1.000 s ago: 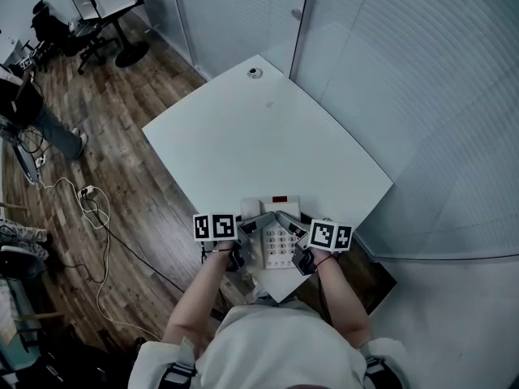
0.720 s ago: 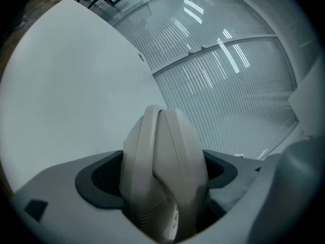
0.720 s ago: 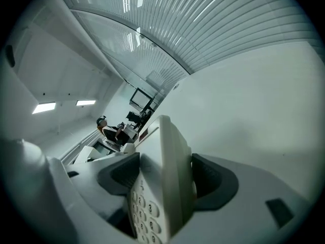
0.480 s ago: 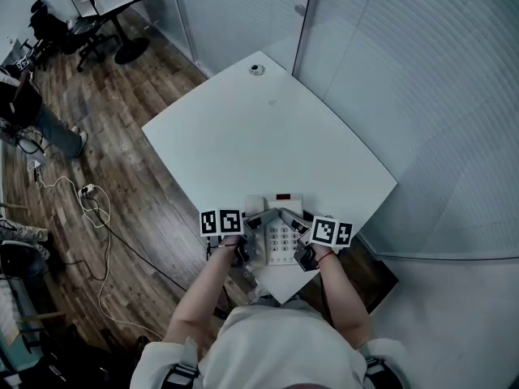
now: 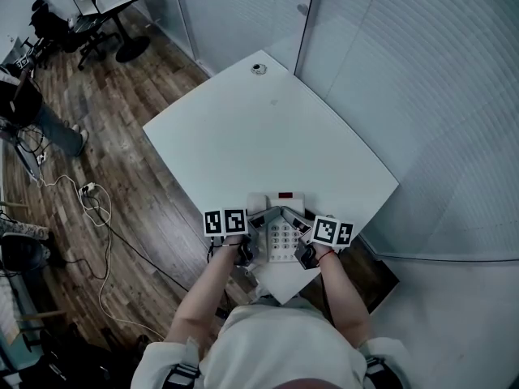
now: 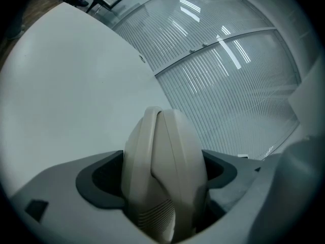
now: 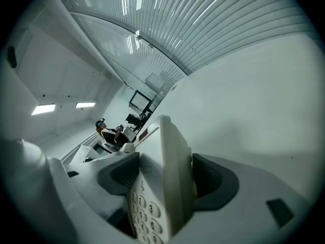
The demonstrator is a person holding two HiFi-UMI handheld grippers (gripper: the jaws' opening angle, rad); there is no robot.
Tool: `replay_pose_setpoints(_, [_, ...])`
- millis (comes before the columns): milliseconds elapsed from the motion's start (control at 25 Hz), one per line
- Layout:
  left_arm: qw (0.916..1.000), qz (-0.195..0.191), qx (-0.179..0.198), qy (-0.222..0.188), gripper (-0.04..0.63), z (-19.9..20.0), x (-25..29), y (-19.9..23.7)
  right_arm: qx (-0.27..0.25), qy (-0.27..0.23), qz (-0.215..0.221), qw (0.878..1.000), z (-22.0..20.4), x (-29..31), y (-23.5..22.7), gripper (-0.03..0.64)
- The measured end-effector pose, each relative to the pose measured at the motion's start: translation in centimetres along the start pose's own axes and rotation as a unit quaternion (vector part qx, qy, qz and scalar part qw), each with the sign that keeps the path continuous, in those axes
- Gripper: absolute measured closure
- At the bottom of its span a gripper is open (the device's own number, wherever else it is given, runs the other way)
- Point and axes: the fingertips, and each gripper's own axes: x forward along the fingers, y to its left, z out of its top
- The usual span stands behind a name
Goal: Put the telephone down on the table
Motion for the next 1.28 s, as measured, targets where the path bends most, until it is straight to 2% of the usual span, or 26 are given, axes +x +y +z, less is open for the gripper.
replay_pose_setpoints(320, [0.9994, 0.033, 0.014, 0.001, 0.158, 0.0, 0.3, 0.3, 0.005, -0.010, -0.007, 1.000, -0.1, 0.0, -0.5, 0.296])
replay_pose_setpoints(720, [0.9965, 0.075, 0.030, -0.024, 0.158, 0.0, -0.1, 0.9, 0.017, -0.009, -0.022, 1.000, -0.4, 0.1, -1.1, 0.296])
replay_pose_setpoints(880, [0.9965, 0.072, 0.022, -0.038, 0.158, 0.2, -0.8, 0.7, 0.017, -0.008, -0.030, 0.999, -0.4, -0.1, -1.4, 0.296])
replay_pose_setpoints(1080, [0.9966, 0.062, 0.025, -0.047, 0.158, 0.3, -1.5, -0.2, -0.019, -0.002, -0.060, 0.998, -0.2, -0.5, -1.5, 0.298])
replay_pose_setpoints(1280, [0.9963, 0.065, 0.023, -0.052, 0.158, -0.3, -2.0, -0.1, -0.021, -0.003, -0.072, 0.997, -0.3, -0.6, -1.7, 0.299])
